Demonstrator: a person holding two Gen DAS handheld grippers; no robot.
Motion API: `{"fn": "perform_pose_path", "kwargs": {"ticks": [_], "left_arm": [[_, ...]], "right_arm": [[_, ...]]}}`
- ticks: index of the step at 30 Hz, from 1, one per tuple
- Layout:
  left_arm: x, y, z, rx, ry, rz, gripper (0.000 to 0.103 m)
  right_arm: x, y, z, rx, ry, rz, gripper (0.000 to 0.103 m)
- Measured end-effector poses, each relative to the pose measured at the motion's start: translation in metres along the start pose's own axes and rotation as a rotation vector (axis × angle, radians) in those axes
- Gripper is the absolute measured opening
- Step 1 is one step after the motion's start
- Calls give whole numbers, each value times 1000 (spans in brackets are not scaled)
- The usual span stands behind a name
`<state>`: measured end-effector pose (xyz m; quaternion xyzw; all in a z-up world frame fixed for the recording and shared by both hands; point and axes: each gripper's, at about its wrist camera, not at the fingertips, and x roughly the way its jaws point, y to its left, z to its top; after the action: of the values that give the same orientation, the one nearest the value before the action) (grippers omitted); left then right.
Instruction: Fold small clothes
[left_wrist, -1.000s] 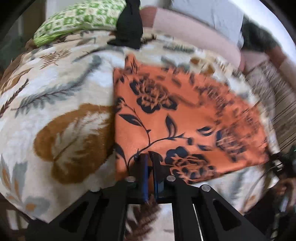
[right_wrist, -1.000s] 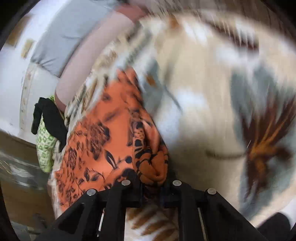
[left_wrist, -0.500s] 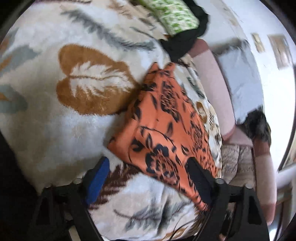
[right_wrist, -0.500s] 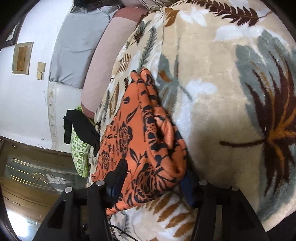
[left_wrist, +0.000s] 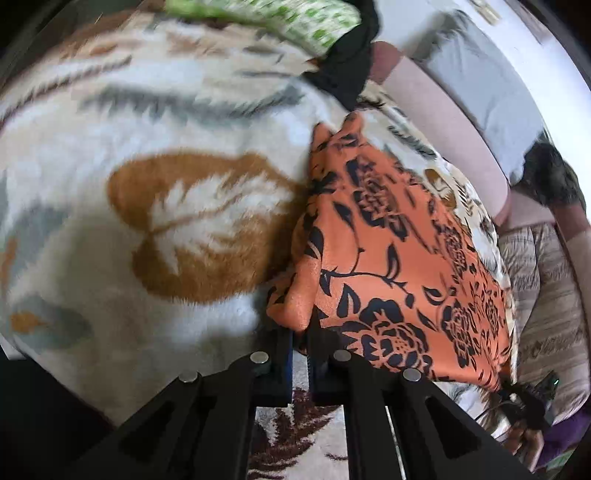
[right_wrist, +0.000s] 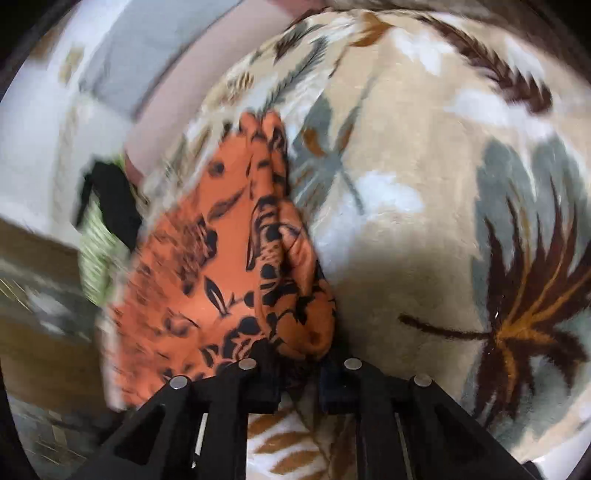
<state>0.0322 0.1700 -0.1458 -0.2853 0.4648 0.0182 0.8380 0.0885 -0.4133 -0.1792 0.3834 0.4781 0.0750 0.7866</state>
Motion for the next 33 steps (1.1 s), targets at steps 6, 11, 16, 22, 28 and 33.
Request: {"fn": "perform_pose_path", "kwargs": {"ticks": [6,11,16,22,28,33], "left_arm": [[-7,7,2,-48,36,-65,35],[-57,-1,1,18,-103,-4,42],[-54,-58,23,209,-159,-51,53],[11,-107,43,359,-117,-49,53],[57,-89,56,299,-42,-2,53],[64,-78,53,305,-45,-8,51]], "right_arm": [[-10,-5,1,27,31,78,42],[-48,-16,2,77,-71,87,72],[-57,19,32,-55,-66,141,73],[13,56,100,-164,42,71,73],[72,61,142,-161,89,25,66],[85,7,151,84,46,26,14]]}}
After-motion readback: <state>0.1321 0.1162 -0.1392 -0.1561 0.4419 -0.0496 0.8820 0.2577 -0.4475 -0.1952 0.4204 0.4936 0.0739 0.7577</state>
